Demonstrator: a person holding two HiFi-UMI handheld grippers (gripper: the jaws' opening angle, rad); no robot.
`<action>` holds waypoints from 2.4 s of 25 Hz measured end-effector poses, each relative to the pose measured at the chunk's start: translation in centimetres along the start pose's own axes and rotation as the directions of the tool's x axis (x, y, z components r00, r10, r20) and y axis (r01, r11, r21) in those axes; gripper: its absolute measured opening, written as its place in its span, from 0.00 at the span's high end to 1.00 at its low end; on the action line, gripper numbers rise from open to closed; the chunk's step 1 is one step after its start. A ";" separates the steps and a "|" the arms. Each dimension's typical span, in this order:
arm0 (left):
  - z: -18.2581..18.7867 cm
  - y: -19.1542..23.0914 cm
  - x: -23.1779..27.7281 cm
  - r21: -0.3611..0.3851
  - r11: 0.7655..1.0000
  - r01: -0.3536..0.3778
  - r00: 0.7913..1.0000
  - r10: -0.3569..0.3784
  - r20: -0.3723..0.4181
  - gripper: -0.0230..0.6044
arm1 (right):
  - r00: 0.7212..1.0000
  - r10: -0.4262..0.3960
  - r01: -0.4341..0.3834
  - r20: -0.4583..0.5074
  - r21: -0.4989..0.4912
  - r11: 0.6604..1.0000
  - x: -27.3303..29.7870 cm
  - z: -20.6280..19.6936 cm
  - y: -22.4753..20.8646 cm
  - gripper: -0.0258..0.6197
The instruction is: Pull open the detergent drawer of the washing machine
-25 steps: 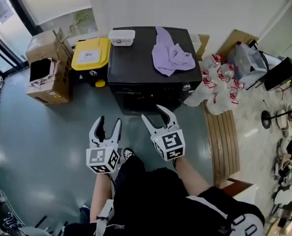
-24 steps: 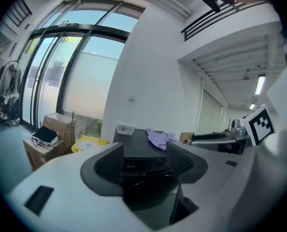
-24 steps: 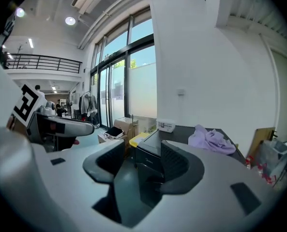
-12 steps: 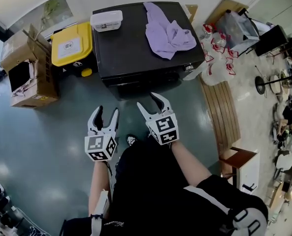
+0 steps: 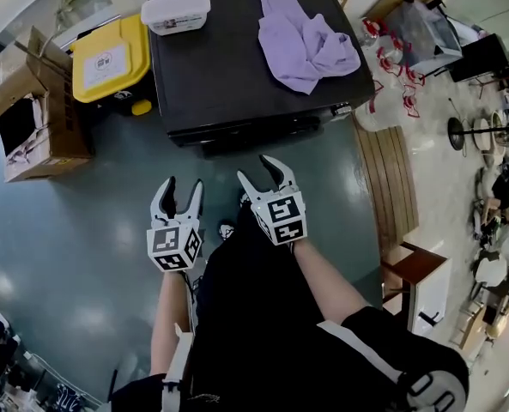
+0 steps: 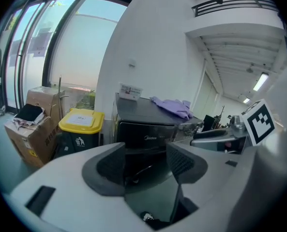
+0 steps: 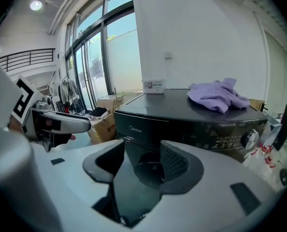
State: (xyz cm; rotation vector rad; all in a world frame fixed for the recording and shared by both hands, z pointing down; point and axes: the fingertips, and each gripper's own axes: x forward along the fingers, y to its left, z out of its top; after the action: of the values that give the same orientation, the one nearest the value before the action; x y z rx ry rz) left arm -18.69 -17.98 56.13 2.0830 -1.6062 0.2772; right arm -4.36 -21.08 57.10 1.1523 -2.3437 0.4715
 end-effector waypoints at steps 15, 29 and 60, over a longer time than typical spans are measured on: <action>-0.2 4.7 9.0 0.008 1.000 -0.019 0.998 0.020 -0.064 0.54 | 0.998 -0.047 0.049 -0.041 0.063 0.997 7.2 0.2 -4.0 0.60; 1.0 5.2 10.8 -0.003 1.000 -0.026 0.999 0.026 -0.045 0.54 | 0.997 -0.073 0.077 -0.037 0.125 0.989 9.1 1.4 -4.7 0.63; 0.6 4.9 10.9 0.004 0.998 -0.066 0.993 0.066 -0.103 0.54 | 0.995 -0.088 0.093 -0.043 0.137 0.986 9.0 1.2 -4.8 0.69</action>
State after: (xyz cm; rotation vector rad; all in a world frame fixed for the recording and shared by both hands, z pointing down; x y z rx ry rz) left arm -20.33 -28.47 61.76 1.9851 -1.6156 0.4011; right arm -5.53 -30.24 61.53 1.2961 -2.2455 0.6269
